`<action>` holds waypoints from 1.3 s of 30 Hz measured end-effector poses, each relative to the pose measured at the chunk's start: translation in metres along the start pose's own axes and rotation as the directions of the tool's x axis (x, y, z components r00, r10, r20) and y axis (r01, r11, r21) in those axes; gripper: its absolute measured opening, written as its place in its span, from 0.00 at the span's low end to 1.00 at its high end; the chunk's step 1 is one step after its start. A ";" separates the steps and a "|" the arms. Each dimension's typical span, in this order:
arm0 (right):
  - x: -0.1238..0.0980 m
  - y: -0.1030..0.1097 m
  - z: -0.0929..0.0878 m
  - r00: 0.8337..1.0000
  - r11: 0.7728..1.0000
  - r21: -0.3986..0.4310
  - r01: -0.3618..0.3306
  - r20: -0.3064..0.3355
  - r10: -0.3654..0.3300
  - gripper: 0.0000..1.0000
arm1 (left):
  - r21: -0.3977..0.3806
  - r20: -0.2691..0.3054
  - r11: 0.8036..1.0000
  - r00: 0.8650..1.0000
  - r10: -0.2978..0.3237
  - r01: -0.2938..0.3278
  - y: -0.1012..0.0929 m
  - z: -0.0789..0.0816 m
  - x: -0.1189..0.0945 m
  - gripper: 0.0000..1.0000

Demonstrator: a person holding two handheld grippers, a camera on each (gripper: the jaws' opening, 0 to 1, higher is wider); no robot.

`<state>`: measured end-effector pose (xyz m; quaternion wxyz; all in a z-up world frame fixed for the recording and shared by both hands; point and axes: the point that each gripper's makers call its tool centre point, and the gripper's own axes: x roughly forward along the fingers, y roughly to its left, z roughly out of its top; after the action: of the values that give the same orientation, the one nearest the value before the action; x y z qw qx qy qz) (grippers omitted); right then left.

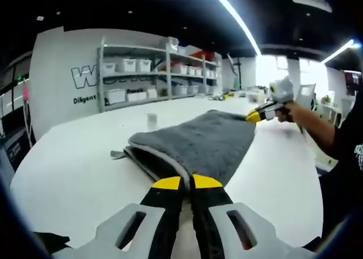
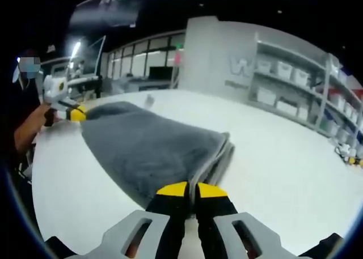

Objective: Open the folded towel by lifting each exposed corner and separating the folded layers until the towel lies flat within the target outline without major curled edges

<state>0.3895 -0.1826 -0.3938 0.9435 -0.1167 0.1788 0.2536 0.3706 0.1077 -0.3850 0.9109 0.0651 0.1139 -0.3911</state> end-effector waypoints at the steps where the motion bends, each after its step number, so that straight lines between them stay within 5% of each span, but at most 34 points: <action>1: 0.000 0.000 0.000 1.000 1.000 -0.001 -0.001 -0.002 0.001 0.00 | 0.004 0.012 1.000 1.000 0.014 -0.014 0.002 0.002 -0.001 0.10; 4: 0.000 -0.002 0.000 1.000 1.000 -0.004 0.001 -0.003 -0.001 0.00 | -0.013 0.034 0.997 0.996 0.080 -0.080 0.017 0.003 -0.006 0.25; 8: 0.001 -0.002 -0.001 1.000 1.000 -0.022 -0.001 -0.010 0.001 0.00 | -0.039 0.068 0.984 0.982 0.178 -0.176 0.038 0.005 -0.016 0.62; 10: 0.001 -0.003 0.000 1.000 0.999 -0.045 0.005 -0.010 -0.006 0.06 | -0.127 -0.004 0.987 0.995 0.101 -0.101 0.025 -0.006 -0.020 0.61; 12: 0.001 -0.006 0.002 1.000 0.998 -0.057 0.019 0.004 -0.019 0.26 | -0.154 0.059 0.985 0.995 0.081 -0.071 0.023 0.003 -0.021 0.59; 15: -0.001 -0.005 0.010 0.999 1.000 -0.022 0.000 0.037 0.001 0.47 | -0.151 0.073 0.985 0.992 0.101 -0.089 0.026 0.006 -0.026 0.58; 19: -0.008 -0.005 0.015 0.999 0.999 -0.027 0.032 0.044 -0.031 0.61 | -0.147 0.069 0.980 0.987 0.145 -0.134 0.034 0.006 -0.028 0.59; 22: -0.009 -0.010 0.019 0.996 0.997 -0.034 0.075 0.059 -0.073 0.98 | -0.107 0.038 0.971 0.975 0.220 -0.215 0.045 0.003 -0.031 0.72; 25: -0.010 -0.011 0.020 0.995 0.996 -0.031 0.080 0.057 -0.078 1.00 | -0.137 0.116 0.975 0.975 0.189 -0.172 0.040 0.017 -0.031 0.74; 31: -0.013 -0.010 0.024 0.994 0.997 -0.025 0.080 0.075 -0.078 1.00 | -0.131 0.178 0.977 0.965 0.191 -0.169 0.040 0.029 -0.036 0.79; 35: -0.016 -0.010 0.024 0.993 0.996 -0.012 0.085 0.084 -0.084 1.00 | -0.172 0.204 0.975 0.963 0.175 -0.141 0.037 0.035 -0.041 0.71; 39: -0.018 -0.010 0.021 0.993 0.996 -0.003 0.090 0.080 -0.089 1.00 | -0.201 0.135 0.973 0.981 0.138 -0.110 0.029 0.022 -0.041 0.53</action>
<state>0.3857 -0.1926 -0.3666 0.9599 -0.1175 0.1349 0.2161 0.3679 0.1510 -0.3520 0.9416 -0.0457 0.0791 -0.3242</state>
